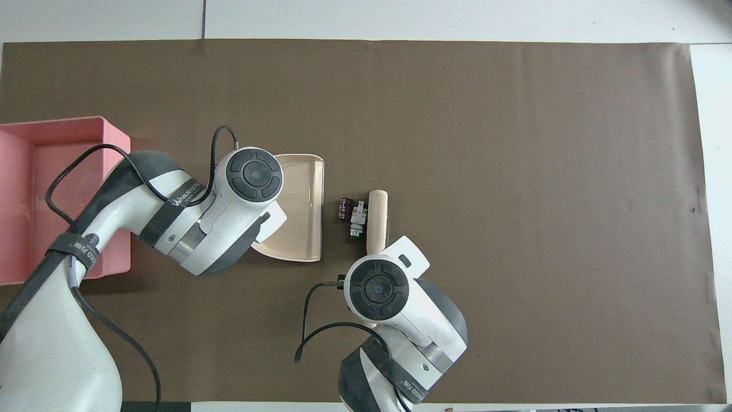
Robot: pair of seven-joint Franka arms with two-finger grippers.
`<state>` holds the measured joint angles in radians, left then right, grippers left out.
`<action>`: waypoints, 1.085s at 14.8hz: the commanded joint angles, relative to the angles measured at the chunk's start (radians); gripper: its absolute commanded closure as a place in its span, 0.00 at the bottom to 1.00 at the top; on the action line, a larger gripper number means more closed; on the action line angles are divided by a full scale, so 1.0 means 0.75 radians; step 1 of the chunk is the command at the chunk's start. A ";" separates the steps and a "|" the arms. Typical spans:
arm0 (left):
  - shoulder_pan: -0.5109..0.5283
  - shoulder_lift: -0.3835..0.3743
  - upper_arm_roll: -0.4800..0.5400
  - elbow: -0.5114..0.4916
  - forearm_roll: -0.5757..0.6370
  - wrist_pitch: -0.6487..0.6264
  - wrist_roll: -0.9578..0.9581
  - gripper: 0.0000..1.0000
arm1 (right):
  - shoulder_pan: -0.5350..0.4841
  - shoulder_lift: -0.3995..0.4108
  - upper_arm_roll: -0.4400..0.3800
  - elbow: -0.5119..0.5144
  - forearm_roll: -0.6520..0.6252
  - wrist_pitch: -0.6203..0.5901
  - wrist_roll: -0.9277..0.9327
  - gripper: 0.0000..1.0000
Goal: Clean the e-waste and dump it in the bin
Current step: 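Sweep the electronic parts into the dustpan with the brush in the right gripper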
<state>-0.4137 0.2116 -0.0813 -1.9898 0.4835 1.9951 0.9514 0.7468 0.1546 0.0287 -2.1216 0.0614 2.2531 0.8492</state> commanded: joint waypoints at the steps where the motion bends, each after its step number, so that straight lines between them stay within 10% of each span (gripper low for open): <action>1: -0.037 -0.002 0.008 -0.018 0.010 -0.011 -0.009 1.00 | 0.023 0.141 -0.002 0.147 0.063 0.025 0.001 1.00; 16: -0.001 -0.022 0.008 -0.071 -0.025 0.087 -0.003 1.00 | 0.017 0.356 0.082 0.423 0.430 0.213 -0.122 1.00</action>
<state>-0.4234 0.2117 -0.0770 -2.0168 0.4789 2.0203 0.9461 0.7662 0.4059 0.0809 -1.8276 0.3589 2.4132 0.7892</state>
